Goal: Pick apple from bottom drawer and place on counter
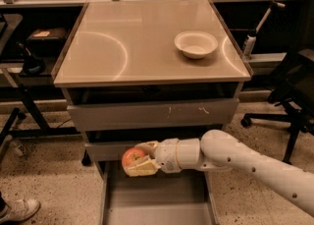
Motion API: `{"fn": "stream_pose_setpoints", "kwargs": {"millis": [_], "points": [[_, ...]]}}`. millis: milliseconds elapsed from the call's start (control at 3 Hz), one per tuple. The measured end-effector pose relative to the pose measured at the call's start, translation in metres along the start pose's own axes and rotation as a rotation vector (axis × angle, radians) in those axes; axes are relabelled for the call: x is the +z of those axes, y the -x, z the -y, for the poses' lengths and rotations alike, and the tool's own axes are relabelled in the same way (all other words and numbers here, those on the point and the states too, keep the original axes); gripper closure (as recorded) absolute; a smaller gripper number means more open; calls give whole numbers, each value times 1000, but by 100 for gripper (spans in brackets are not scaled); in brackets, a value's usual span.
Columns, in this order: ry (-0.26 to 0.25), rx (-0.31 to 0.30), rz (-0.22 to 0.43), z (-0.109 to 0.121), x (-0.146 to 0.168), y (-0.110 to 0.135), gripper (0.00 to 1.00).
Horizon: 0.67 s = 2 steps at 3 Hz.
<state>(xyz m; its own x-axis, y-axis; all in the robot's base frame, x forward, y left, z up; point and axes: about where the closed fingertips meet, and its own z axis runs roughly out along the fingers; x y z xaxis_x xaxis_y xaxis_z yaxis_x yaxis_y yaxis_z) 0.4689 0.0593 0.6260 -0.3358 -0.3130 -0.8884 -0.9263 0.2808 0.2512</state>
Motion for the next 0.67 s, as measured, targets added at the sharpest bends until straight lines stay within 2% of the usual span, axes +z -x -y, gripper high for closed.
{"fn": "stream_pose_setpoints", "kwargs": {"millis": [333,667], "points": [[24,0,4,-4,-5,12,100],[38,-28,14,-13,-21,45,100]]}}
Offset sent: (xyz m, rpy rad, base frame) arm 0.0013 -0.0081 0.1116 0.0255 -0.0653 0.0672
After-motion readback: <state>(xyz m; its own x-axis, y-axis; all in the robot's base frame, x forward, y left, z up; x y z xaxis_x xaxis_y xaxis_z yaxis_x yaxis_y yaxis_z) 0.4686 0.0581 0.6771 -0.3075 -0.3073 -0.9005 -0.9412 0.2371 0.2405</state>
